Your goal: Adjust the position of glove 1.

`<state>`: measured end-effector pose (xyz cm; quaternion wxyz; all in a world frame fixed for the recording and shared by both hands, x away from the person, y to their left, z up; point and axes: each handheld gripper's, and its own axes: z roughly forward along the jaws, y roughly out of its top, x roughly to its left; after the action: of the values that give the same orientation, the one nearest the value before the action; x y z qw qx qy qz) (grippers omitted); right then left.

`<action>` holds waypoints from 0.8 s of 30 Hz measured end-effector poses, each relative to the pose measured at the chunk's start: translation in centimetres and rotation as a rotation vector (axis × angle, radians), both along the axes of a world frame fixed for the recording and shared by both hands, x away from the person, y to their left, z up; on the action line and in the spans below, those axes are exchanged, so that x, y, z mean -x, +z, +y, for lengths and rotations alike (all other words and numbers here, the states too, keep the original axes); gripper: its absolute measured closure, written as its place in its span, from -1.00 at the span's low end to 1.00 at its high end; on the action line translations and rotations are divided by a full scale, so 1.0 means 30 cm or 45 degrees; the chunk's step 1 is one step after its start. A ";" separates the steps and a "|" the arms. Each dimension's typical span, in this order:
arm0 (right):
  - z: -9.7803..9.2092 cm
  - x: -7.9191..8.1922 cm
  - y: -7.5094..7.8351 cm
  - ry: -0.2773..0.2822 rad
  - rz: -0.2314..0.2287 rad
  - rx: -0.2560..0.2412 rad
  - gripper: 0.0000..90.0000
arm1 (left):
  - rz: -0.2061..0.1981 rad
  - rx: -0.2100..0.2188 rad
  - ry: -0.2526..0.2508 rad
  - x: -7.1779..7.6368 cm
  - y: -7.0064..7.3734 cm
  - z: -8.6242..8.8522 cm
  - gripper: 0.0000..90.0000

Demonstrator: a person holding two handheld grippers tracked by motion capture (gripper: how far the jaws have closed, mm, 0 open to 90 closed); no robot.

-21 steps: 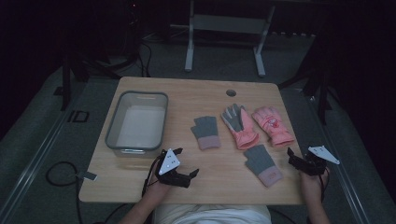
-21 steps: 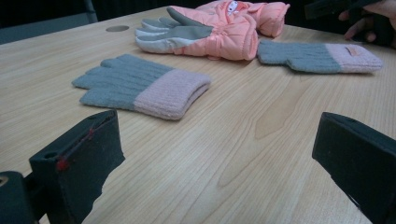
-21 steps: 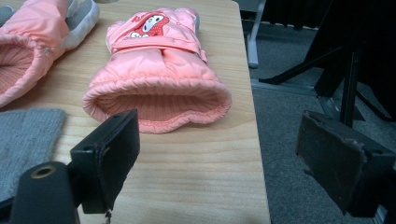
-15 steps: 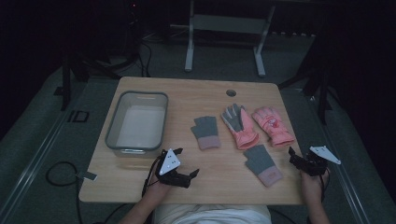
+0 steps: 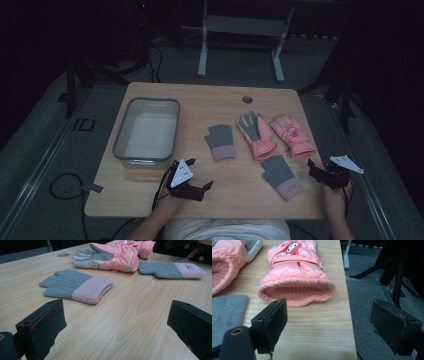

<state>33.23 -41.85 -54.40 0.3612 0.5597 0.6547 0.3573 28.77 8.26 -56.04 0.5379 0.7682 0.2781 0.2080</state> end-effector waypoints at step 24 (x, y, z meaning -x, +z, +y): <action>0.084 -0.020 0.219 0.099 -0.095 -0.001 -0.73 | -0.009 0.001 -0.003 0.003 0.000 0.001 -0.97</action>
<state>33.84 -39.32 -47.83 0.3708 0.5202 0.6619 0.3921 28.69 8.30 -56.04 0.5396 0.7674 0.2752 0.2100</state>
